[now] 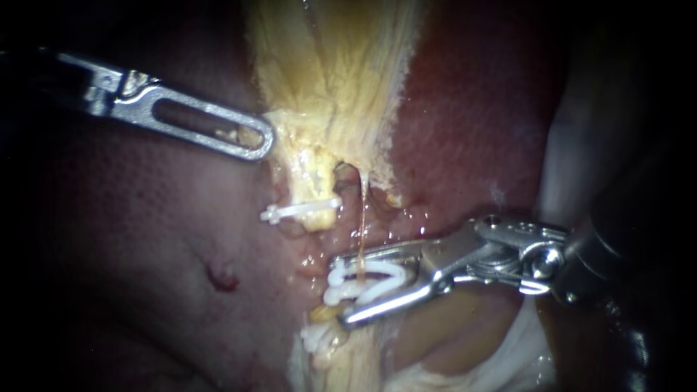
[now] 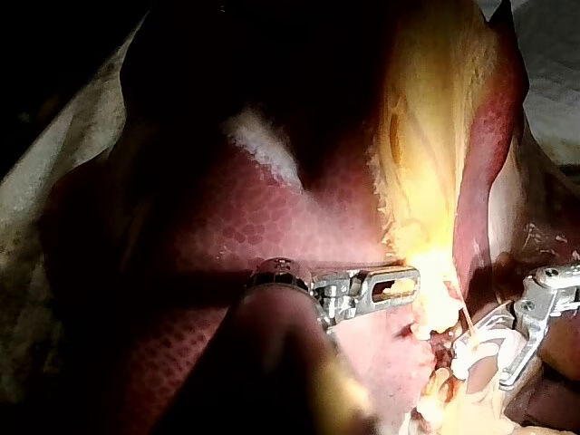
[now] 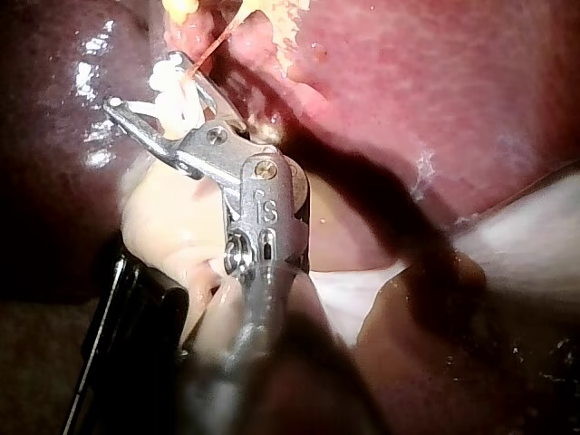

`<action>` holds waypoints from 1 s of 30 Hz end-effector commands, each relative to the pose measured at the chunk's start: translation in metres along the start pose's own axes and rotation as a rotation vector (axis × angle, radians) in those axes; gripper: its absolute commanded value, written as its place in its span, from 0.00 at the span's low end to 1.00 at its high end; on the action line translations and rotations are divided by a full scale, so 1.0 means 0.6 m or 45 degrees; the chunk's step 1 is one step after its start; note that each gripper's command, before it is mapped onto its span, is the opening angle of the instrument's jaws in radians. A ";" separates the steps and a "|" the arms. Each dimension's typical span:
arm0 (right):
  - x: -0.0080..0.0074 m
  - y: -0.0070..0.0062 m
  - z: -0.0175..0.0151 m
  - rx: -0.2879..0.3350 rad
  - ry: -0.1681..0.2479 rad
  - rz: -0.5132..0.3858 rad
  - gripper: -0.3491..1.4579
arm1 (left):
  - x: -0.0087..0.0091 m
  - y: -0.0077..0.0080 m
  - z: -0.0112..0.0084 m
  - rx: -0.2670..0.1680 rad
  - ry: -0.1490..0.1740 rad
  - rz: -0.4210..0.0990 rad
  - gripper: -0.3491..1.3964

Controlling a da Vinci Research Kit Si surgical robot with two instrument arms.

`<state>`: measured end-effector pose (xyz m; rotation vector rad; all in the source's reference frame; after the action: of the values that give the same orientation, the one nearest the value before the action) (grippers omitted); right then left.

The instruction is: Clipping second clip right tube

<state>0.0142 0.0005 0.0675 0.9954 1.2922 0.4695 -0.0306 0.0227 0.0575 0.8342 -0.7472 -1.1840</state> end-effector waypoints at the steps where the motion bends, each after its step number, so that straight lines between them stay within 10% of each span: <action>1: 0.0004 -0.0004 -0.0001 0.004 0.003 0.000 0.47 | 0.0000 0.0000 0.0000 0.001 0.001 0.000 0.00; 30: 0.0007 -0.0014 -0.0009 0.019 0.016 0.068 0.38 | -0.0002 0.0007 0.0000 0.000 0.001 0.000 0.00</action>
<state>0.0136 0.0006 0.0666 1.0436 1.2844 0.5077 -0.0304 0.0229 0.0579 0.8341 -0.7470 -1.1837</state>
